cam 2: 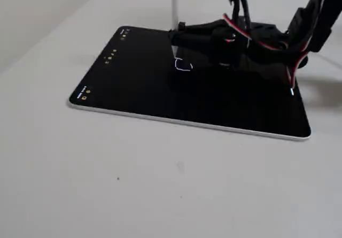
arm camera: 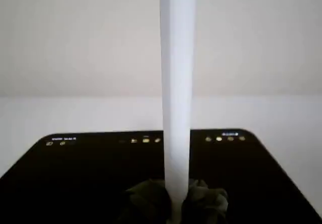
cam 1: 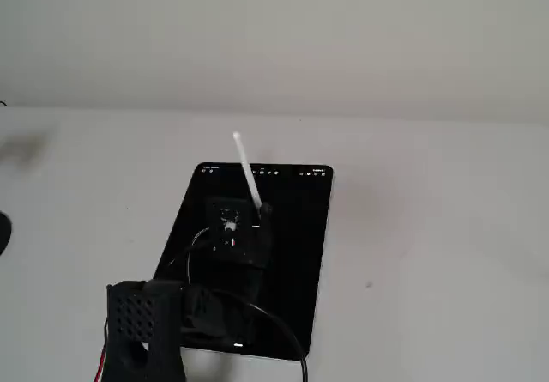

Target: Draw a circular shape on the ipad using the apple pencil

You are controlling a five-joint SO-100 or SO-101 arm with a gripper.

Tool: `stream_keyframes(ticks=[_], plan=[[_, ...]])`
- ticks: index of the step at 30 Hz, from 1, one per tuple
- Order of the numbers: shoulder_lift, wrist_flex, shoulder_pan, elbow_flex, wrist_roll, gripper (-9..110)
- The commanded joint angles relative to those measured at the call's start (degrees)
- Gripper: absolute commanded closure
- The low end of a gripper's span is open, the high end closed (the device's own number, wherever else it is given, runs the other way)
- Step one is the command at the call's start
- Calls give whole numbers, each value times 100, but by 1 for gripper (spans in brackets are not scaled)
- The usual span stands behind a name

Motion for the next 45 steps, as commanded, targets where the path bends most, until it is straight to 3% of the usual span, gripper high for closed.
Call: stream_keyframes(ticks=[1,14,21,32,36,45], plan=[[35,-193,-167,18,-35,102],[642,-167,-237,475,615,102],[2936,1582,132,1063,2408,102],[3647,2224,255,1450,2593,102],[4755,3533,176,1731,3322,102],[8508,8007,114,1872,5801,102]])
